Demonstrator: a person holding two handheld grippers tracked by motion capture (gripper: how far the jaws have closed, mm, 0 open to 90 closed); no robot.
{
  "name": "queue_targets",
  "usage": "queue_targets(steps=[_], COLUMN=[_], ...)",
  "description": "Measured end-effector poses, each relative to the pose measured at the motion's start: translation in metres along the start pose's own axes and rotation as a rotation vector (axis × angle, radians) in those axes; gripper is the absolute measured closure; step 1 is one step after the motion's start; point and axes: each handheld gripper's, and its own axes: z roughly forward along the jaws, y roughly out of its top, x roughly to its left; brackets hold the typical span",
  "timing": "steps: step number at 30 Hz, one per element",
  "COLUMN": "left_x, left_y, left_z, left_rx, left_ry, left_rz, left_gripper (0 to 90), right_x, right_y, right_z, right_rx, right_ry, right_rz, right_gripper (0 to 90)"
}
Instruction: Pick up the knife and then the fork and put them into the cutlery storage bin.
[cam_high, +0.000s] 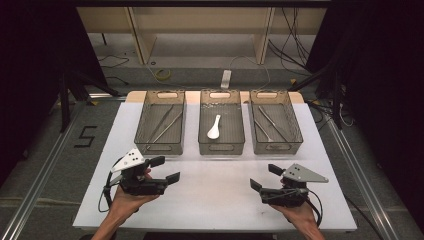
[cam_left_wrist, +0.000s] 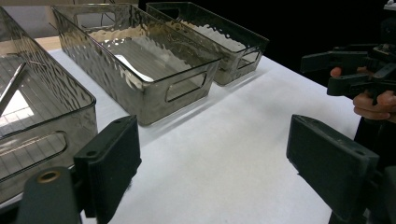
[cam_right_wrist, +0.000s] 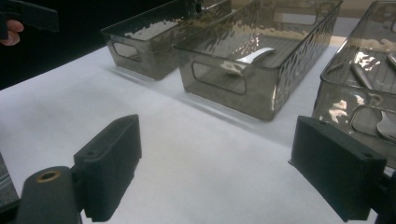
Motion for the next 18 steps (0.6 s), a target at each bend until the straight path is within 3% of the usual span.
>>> queue_targets(steps=[18], left_x=[-0.0002], left_y=[-0.0004], left_z=[0.0002], left_rx=[0.008], left_ry=[-0.002], left_rz=[0.003], left_gripper=[16.7], right_x=[-0.0009], right_y=[-0.0022], right_z=[-0.0006], right_rx=[0.003], right_ry=[-0.007], right_rz=[0.003], right_gripper=[16.8])
